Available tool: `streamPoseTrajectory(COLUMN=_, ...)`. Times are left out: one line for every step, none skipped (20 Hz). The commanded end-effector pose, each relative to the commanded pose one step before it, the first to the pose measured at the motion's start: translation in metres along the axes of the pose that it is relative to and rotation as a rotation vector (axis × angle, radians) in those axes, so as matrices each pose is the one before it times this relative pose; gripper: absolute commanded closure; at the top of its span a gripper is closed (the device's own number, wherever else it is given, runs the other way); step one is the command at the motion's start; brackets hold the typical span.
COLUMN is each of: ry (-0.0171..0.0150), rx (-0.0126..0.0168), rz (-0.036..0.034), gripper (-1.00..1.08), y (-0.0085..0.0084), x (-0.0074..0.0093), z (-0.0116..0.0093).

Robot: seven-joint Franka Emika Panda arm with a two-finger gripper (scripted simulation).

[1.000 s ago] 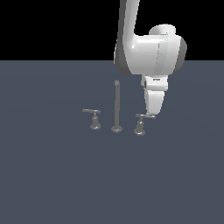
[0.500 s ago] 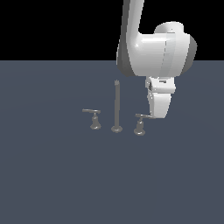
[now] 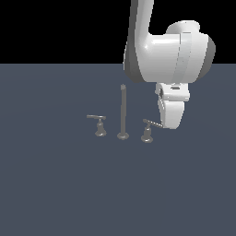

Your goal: Turn on the faucet by rotating a designated handle.

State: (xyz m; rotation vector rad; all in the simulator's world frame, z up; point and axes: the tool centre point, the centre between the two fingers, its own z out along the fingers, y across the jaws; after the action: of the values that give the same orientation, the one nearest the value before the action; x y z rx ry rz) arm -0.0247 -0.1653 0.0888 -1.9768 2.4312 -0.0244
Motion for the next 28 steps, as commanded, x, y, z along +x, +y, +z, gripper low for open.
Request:
streamPoseTrajectory(ry=-0.00405, rx=-0.01464, rz=-0.01233, gripper=1.08, y=0.01462, x=-0.00913, z=-0.00037)
streamPoseTrajectory(ry=0.00008, rx=-0.00059, rz=0.00036, gripper=1.08, y=0.00351, x=-0.00023, z=-0.00001)
streamPoseTrajectory(ry=0.00008, rx=-0.00059, rz=0.00036, gripper=1.08, y=0.00353, x=-0.00023, z=-0.00001)
streamPoseTrajectory(ry=0.00008, rx=-0.00059, rz=0.00036, gripper=1.08, y=0.00355, x=-0.00023, z=-0.00001)
streamPoseTrajectory(ry=0.0, rx=0.0, rz=0.0, gripper=1.08, y=0.0, x=0.0, z=0.0)
streamPoseTrajectory(ry=0.00386, rx=0.00609, rz=0.01667, gripper=1.08, y=-0.00532, x=0.01067, z=0.00045)
streamPoseTrajectory(ry=-0.00031, rx=-0.00058, rz=-0.0014, gripper=1.08, y=0.00269, x=-0.00401, z=-0.00007)
streamPoseTrajectory(ry=-0.00033, rx=-0.00061, rz=-0.00146, gripper=1.08, y=0.0027, x=-0.00407, z=-0.00006)
streamPoseTrajectory(ry=-0.00034, rx=-0.00064, rz=-0.00153, gripper=1.08, y=0.00271, x=-0.00412, z=-0.00004)
streamPoseTrajectory(ry=-0.00031, rx=-0.00058, rz=-0.0014, gripper=1.08, y=0.00273, x=-0.00407, z=-0.00008)
streamPoseTrajectory(ry=-0.00035, rx=-0.00064, rz=-0.00153, gripper=1.08, y=0.00274, x=-0.00416, z=-0.00005)
streamPoseTrajectory(ry=-0.00032, rx=-0.00058, rz=-0.00139, gripper=1.08, y=0.00276, x=-0.00412, z=-0.00008)
streamPoseTrajectory(ry=-0.00035, rx=-0.00064, rz=-0.00153, gripper=1.08, y=0.00276, x=-0.00421, z=-0.00006)
streamPoseTrajectory(ry=-0.00035, rx=-0.00064, rz=-0.00153, gripper=1.08, y=0.00277, x=-0.00423, z=-0.00006)
streamPoseTrajectory(ry=-0.00033, rx=-0.00058, rz=-0.00139, gripper=1.08, y=0.00279, x=-0.0042, z=-0.00009)
streamPoseTrajectory(ry=-0.00037, rx=-0.00064, rz=-0.00152, gripper=1.08, y=0.00279, x=-0.00429, z=-0.00007)
streamPoseTrajectory(ry=-0.00038, rx=-0.00063, rz=-0.00152, gripper=1.08, y=0.0028, x=-0.00434, z=-0.00007)
streamPoseTrajectory(ry=0.0, rx=0.0, rz=0.0, gripper=1.08, y=0.0, x=0.0, z=0.0)
streamPoseTrajectory(ry=0.00697, rx=0.00448, rz=0.03912, gripper=1.08, y=-0.00398, x=0.02512, z=0.0005)
streamPoseTrajectory(ry=-0.00079, rx=-0.00051, rz=-0.00443, gripper=1.08, y=-0.00065, x=-0.00722, z=-0.00008)
streamPoseTrajectory(ry=-0.00078, rx=-0.00051, rz=-0.00438, gripper=1.08, y=-0.00065, x=-0.00719, z=-0.00008)
streamPoseTrajectory(ry=-0.00078, rx=-0.00051, rz=-0.00438, gripper=1.08, y=-0.00066, x=-0.00719, z=-0.00008)
streamPoseTrajectory(ry=-0.00078, rx=-0.00051, rz=-0.00438, gripper=1.08, y=-0.00066, x=-0.00718, z=-0.00008)
streamPoseTrajectory(ry=-0.00078, rx=-0.00051, rz=-0.00438, gripper=1.08, y=-0.00067, x=-0.00717, z=-0.00008)
streamPoseTrajectory(ry=-0.00078, rx=-0.0005, rz=-0.00438, gripper=1.08, y=-0.00068, x=-0.00716, z=-0.00008)
streamPoseTrajectory(ry=-0.00078, rx=-0.0005, rz=-0.00438, gripper=1.08, y=-0.00069, x=-0.00715, z=-0.00008)
streamPoseTrajectory(ry=-0.00078, rx=-0.00049, rz=-0.00432, gripper=1.08, y=-0.0007, x=-0.0071, z=-0.00008)
streamPoseTrajectory(ry=-0.00074, rx=-0.00047, rz=-0.00414, gripper=1.08, y=-0.0007, x=-0.00675, z=-0.00008)
